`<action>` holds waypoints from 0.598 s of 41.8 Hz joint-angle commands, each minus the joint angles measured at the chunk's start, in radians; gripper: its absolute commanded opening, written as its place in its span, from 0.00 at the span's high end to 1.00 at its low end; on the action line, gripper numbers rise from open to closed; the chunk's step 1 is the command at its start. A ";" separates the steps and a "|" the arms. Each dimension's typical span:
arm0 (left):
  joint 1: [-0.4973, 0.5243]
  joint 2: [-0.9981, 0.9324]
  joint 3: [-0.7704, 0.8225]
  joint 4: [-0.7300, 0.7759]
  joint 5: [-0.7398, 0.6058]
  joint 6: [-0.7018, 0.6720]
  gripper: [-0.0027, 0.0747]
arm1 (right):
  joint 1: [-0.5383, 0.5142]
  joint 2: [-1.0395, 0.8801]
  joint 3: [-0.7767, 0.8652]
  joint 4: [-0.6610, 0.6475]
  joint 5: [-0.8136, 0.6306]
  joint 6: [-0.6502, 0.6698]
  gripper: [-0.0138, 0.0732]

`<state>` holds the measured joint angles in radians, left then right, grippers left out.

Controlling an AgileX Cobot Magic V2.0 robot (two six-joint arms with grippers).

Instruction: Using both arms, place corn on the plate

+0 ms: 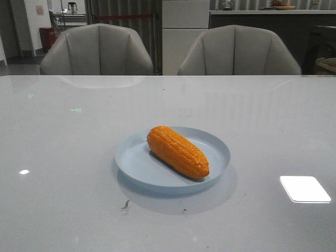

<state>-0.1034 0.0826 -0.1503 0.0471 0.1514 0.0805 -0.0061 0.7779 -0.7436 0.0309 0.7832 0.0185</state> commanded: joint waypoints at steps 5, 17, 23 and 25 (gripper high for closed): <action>0.002 -0.101 0.097 -0.052 -0.121 -0.013 0.84 | -0.005 -0.006 -0.025 0.005 -0.067 -0.001 0.16; 0.002 -0.110 0.199 -0.070 -0.236 -0.013 0.84 | -0.005 -0.006 -0.025 0.005 -0.068 -0.001 0.16; 0.002 -0.110 0.199 -0.070 -0.236 -0.013 0.84 | -0.005 -0.006 -0.025 0.005 -0.068 -0.001 0.16; 0.002 -0.110 0.199 -0.070 -0.236 -0.013 0.84 | -0.005 -0.006 -0.025 0.005 -0.068 -0.001 0.16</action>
<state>-0.1034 -0.0061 0.0114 -0.0124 0.0087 0.0782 -0.0061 0.7779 -0.7436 0.0313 0.7832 0.0185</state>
